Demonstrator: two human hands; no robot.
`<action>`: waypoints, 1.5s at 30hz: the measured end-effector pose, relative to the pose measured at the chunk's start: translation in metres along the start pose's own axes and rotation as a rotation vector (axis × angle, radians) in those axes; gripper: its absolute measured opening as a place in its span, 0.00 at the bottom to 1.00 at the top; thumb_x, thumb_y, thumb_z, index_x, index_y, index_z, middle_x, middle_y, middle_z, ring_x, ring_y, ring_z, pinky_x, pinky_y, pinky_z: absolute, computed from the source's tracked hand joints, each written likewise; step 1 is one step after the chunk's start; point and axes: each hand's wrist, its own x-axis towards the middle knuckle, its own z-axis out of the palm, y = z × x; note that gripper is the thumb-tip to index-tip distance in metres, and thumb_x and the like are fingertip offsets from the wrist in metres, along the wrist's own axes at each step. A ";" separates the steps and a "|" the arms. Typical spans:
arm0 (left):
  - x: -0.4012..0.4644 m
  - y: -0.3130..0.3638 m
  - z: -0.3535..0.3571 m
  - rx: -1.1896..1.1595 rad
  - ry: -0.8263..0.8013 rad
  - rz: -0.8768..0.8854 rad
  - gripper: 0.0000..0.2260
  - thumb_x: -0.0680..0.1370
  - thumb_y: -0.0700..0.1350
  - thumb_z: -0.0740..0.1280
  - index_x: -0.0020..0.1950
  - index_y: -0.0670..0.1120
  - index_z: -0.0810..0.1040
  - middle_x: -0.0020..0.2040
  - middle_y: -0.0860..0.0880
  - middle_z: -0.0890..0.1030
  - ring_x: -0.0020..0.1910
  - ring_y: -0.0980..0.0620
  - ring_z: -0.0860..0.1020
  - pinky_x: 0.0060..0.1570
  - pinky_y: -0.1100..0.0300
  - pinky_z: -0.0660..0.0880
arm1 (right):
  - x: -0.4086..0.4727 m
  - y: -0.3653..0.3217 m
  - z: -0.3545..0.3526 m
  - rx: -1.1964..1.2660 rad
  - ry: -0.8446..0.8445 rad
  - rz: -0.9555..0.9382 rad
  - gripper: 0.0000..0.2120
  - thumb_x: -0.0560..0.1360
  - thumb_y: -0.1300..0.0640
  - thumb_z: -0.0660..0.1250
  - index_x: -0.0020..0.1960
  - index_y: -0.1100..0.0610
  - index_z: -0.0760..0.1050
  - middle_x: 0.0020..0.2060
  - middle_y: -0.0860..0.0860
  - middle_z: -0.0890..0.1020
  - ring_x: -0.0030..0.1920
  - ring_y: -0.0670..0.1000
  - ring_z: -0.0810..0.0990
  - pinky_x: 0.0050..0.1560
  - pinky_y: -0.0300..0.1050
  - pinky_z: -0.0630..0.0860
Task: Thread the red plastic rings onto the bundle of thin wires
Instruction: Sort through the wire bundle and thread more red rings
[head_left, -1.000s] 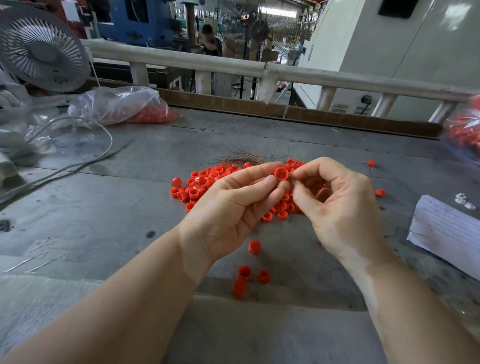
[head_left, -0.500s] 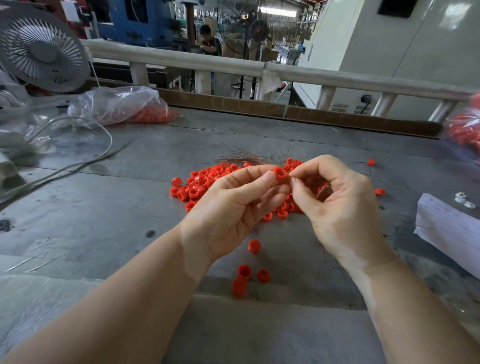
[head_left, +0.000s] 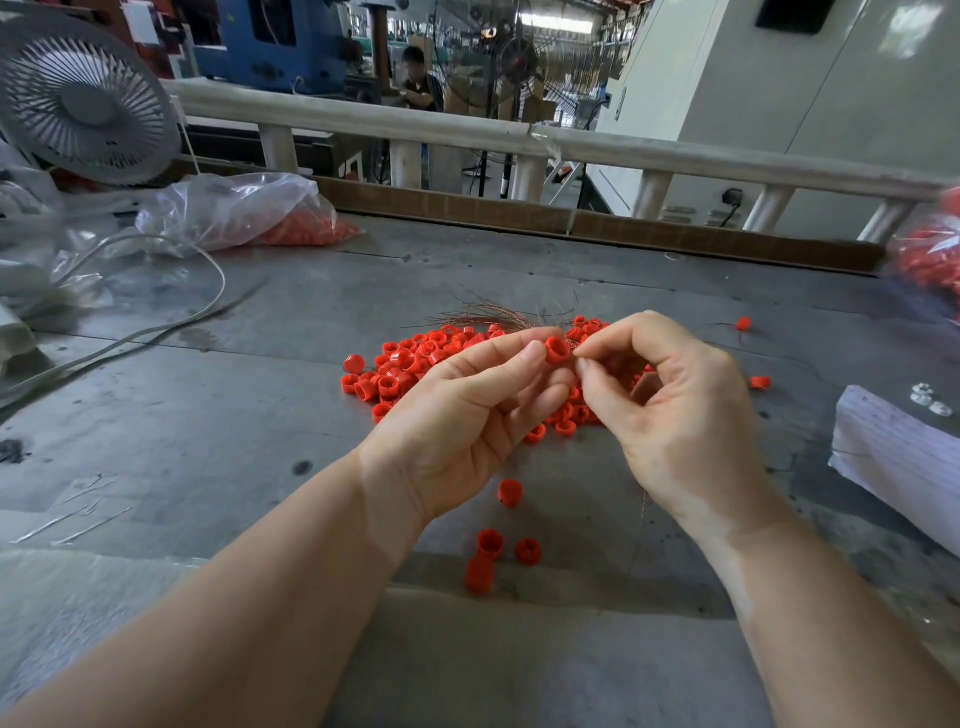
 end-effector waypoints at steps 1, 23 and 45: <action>0.000 0.000 0.000 -0.009 0.002 0.001 0.08 0.66 0.37 0.66 0.39 0.42 0.85 0.36 0.45 0.83 0.34 0.55 0.82 0.35 0.66 0.79 | 0.000 0.000 0.000 -0.004 -0.002 -0.002 0.04 0.71 0.67 0.69 0.40 0.59 0.79 0.33 0.52 0.79 0.32 0.44 0.74 0.35 0.27 0.67; 0.000 0.000 -0.002 0.009 0.016 -0.017 0.08 0.66 0.36 0.66 0.38 0.41 0.85 0.37 0.45 0.83 0.34 0.55 0.82 0.36 0.67 0.79 | -0.001 -0.001 0.000 -0.083 -0.024 -0.018 0.02 0.70 0.64 0.68 0.39 0.60 0.79 0.33 0.51 0.79 0.33 0.41 0.72 0.34 0.26 0.65; -0.001 -0.001 0.000 0.086 -0.010 0.039 0.07 0.66 0.37 0.66 0.38 0.41 0.84 0.37 0.44 0.83 0.35 0.55 0.82 0.36 0.68 0.79 | 0.003 -0.002 -0.001 0.071 -0.003 0.106 0.10 0.71 0.66 0.70 0.39 0.51 0.79 0.33 0.44 0.81 0.37 0.41 0.79 0.39 0.28 0.72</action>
